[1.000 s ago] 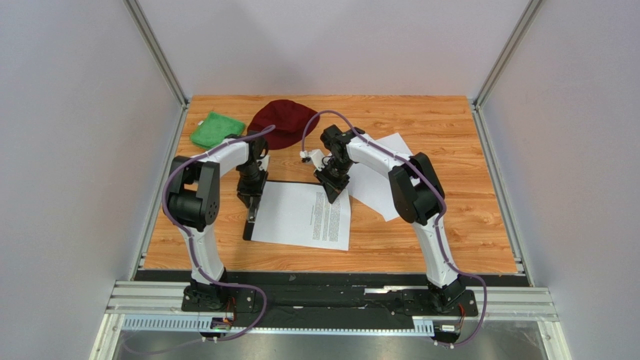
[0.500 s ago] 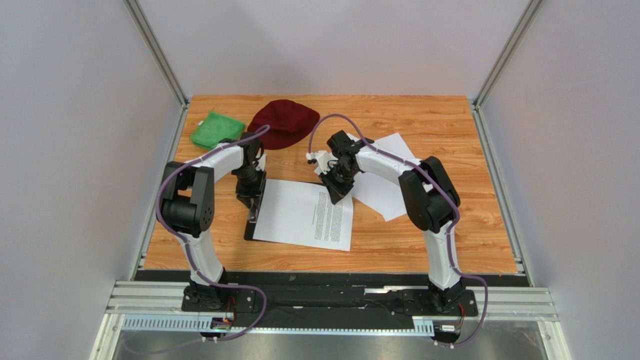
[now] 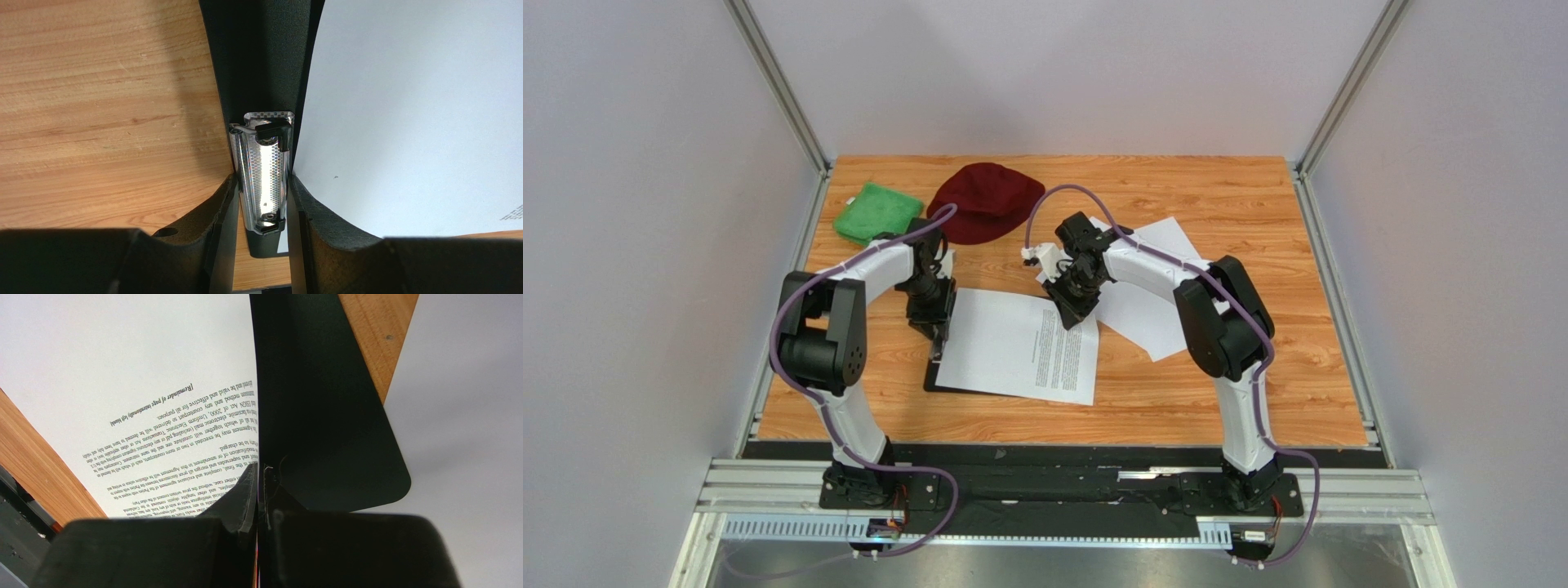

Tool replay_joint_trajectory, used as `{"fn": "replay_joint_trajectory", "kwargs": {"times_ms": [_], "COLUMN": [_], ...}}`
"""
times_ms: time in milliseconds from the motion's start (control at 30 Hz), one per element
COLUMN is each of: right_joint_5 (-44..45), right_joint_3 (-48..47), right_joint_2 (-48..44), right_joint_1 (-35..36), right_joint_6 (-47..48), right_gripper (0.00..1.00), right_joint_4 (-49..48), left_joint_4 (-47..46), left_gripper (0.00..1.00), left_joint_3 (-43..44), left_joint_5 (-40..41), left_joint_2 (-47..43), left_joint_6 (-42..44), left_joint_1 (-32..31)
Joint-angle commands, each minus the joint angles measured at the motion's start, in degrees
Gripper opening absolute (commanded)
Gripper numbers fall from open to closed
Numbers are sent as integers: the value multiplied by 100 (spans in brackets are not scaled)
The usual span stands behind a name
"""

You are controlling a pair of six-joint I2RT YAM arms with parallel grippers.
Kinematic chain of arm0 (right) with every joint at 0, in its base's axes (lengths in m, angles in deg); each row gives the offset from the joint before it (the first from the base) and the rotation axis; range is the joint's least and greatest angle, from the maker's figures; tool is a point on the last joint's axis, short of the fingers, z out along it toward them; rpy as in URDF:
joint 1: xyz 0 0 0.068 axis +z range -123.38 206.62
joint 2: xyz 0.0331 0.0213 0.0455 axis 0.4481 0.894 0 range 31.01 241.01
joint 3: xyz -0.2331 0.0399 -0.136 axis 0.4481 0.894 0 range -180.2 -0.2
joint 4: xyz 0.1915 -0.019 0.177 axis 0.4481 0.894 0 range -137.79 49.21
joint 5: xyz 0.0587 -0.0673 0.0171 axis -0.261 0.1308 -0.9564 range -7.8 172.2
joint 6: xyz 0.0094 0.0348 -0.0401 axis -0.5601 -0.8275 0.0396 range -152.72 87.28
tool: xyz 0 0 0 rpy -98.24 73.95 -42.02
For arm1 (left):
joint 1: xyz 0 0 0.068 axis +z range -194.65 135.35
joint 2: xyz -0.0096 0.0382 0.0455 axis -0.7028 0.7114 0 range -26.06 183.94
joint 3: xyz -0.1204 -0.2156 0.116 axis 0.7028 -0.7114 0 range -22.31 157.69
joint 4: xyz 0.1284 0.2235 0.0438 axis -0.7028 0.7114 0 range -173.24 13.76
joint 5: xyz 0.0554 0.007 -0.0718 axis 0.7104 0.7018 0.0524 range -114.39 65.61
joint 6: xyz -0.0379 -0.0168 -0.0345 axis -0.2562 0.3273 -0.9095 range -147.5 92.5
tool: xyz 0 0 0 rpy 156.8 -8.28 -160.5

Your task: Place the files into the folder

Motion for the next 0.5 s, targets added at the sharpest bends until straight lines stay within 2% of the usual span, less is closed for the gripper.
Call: {"fn": "replay_joint_trajectory", "kwargs": {"times_ms": [0, 200, 400, 467], "right_joint_5": [170, 161, 697, 863], "right_joint_3": [-277, -207, -119, -23], "right_joint_2": [67, 58, 137, 102], "right_joint_1": [86, 129, 147, 147], "right_joint_6": [162, 171, 206, 206], "right_gripper": [0, 0, 0, 0], "right_joint_4": [-83, -207, -171, -232], "left_joint_4": [-264, -247, -308, -404], "left_gripper": [0, 0, 0, 0], "left_joint_3": [-25, 36, -87, -174], "left_joint_5": [-301, -354, -432, -678], "left_joint_2": [-370, -317, -423, -484], "left_joint_6": [18, 71, 203, 238], "left_joint_1": [9, 18, 114, 262]}}
